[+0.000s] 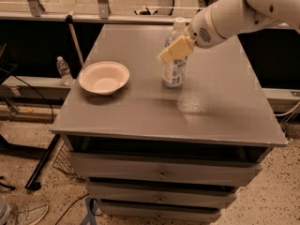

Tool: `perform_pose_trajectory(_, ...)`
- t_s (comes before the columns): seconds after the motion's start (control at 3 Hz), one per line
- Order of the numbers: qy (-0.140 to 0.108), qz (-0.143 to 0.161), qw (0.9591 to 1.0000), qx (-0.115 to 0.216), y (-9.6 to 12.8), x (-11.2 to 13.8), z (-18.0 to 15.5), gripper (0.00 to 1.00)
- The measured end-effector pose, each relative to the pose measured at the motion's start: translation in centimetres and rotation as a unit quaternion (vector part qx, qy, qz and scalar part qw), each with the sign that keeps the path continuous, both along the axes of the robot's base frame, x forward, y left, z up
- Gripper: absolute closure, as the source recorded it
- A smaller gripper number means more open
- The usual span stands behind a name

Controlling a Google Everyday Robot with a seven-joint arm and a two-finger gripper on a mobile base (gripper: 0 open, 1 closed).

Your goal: Knock blue plastic bottle over

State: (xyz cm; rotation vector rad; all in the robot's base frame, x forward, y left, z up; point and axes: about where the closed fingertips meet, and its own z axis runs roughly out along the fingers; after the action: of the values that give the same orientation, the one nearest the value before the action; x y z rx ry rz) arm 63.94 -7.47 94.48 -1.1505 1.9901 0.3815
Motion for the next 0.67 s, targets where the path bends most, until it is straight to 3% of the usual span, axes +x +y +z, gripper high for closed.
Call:
perform_pose_trajectory(0.33,-0.001,0.002,1.0,0.004,0.2,0.3,-0.2,0.49)
perform_pose_trajectory(0.67,-0.003,0.0,0.9997,-0.022,-1.5,-0.2,0.1,0.8)
